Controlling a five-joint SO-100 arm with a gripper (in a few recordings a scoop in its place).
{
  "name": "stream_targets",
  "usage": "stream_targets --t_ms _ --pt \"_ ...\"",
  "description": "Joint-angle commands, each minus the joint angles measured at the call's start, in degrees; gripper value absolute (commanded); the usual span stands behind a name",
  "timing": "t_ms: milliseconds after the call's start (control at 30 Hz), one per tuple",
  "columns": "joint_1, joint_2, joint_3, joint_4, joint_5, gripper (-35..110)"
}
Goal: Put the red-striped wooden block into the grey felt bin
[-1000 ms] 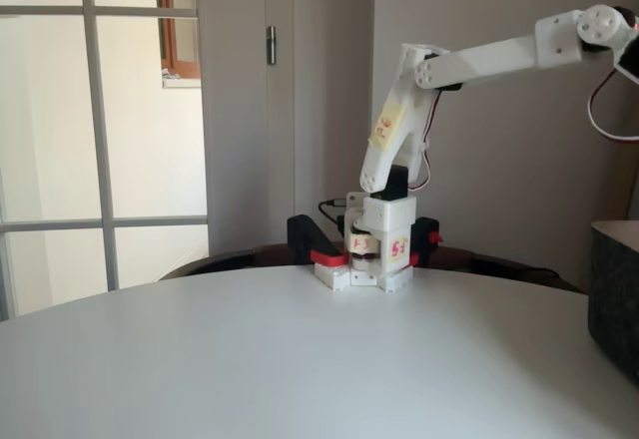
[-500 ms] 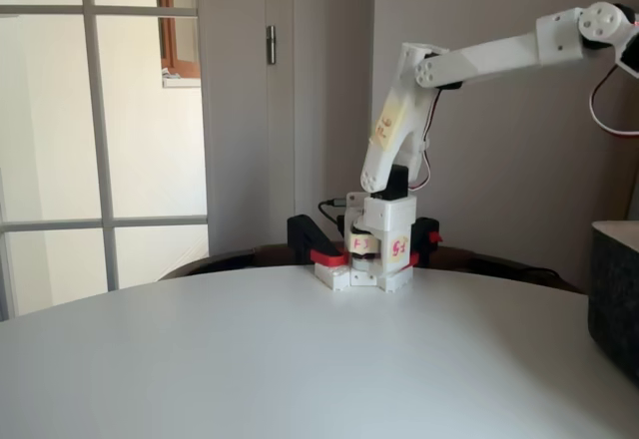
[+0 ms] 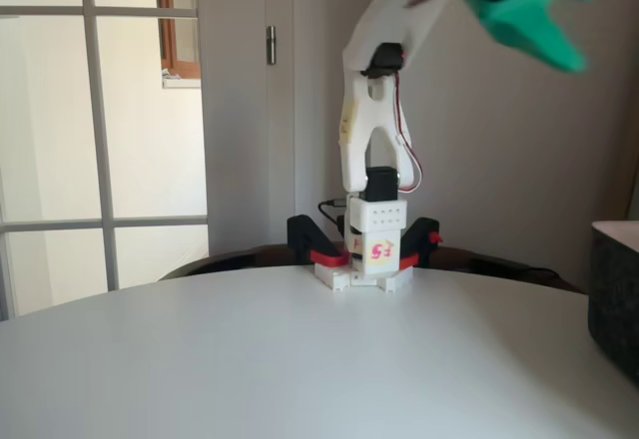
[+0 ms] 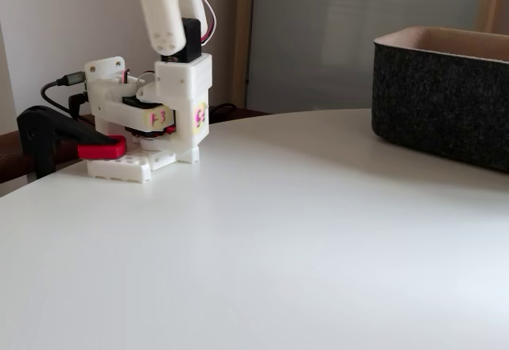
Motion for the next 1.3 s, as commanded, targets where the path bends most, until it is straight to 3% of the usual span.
stream_targets --t_ms 0,233,433,633,833,1267 --pt "10.0 4.7 -0.9 6.2 1.8 15" --pt "33.0 4.6 1.8 14.2 6.0 2" --pt "44.9 4.5 12.7 13.1 8.7 0" --pt "50.0 10.3 28.9 -0.6 14.0 0" --pt "51.6 30.1 53.9 -20.8 17.8 0" --pt "54.2 70.9 102.1 -22.3 19.7 0"
